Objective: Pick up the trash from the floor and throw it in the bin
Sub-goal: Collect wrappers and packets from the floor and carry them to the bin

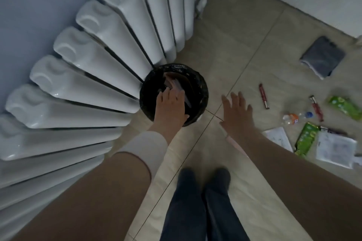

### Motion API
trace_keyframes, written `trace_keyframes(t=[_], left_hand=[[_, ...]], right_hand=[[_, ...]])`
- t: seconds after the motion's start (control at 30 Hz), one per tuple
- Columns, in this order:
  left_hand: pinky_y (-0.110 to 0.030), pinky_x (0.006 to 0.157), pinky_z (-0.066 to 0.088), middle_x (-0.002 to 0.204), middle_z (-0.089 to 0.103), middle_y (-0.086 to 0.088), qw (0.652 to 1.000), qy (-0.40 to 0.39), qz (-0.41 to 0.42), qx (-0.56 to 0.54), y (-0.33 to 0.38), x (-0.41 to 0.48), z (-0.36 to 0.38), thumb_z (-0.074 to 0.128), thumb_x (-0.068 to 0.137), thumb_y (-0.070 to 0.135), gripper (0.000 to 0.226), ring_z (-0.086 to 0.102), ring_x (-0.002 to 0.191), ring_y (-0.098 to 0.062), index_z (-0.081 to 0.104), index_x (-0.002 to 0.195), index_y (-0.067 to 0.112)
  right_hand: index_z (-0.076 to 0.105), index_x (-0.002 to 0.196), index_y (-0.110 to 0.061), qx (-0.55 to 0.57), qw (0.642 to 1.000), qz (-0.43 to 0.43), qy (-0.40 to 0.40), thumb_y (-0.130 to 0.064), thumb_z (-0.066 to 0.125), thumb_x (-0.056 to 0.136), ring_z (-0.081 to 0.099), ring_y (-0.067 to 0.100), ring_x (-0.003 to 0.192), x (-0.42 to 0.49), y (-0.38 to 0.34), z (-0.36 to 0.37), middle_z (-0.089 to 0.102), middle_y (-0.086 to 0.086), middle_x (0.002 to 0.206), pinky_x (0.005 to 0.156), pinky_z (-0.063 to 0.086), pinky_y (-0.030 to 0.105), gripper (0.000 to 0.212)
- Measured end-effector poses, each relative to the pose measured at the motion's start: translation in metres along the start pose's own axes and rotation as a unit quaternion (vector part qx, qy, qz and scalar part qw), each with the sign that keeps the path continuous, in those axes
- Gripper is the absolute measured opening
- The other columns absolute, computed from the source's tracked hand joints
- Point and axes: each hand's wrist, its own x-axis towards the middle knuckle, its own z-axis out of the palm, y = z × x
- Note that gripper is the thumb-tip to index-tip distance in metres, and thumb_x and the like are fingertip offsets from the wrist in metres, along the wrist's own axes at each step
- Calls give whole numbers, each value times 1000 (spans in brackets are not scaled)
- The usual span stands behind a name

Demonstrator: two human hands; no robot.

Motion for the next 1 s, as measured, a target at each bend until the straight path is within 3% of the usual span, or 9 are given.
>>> trace_keyframes(t=[0.1,0.3,0.47,0.63,0.77,0.9,1.0], left_hand=[[-42,116,15,152,27,-15,999,7,33,15,29,-15,0,55,85,45,79,24,142,-31,19,146,10],[-42,116,17,155,26,-11,994,-16,107,23,109,-29,17,54,86,46,77,26,142,-28,18,147,13],[-40,115,16,155,22,-9,988,-61,140,29,183,-30,62,52,87,46,77,23,142,-28,15,148,16],[-37,117,14,156,21,-8,984,-122,127,3,261,-30,125,52,88,46,77,21,144,-25,13,149,18],[-36,115,18,155,26,-4,982,-144,116,-41,310,-22,190,55,86,45,76,26,142,-23,16,148,20],[-37,116,17,157,20,-5,980,-160,116,-37,333,11,259,55,85,45,80,21,144,-23,13,149,21],[-44,112,28,154,26,-13,986,-115,16,-117,343,68,317,65,78,41,86,28,140,-29,19,147,17]], right_hand=[[7,150,-16,60,997,40,14,-32,63,86,4,32,147,-30,30,7,9,14,158,114,26,51,86],[6,151,-15,134,983,127,12,-32,65,84,6,30,147,-74,102,42,13,13,158,111,28,51,90],[39,140,-4,192,967,168,21,-20,83,64,36,44,135,-102,160,103,45,26,140,94,46,60,90],[7,150,-15,240,950,195,-34,-41,62,85,9,31,147,-119,220,176,15,12,157,113,28,49,90],[6,150,-14,289,923,248,-50,-43,63,84,6,30,148,-117,266,232,14,11,158,117,25,48,92],[14,149,-8,273,926,259,-23,-48,68,78,14,35,146,-80,302,293,24,18,154,116,26,49,98],[5,150,-9,278,926,254,-20,-54,66,77,13,33,146,-24,332,342,19,18,155,117,21,43,105]])
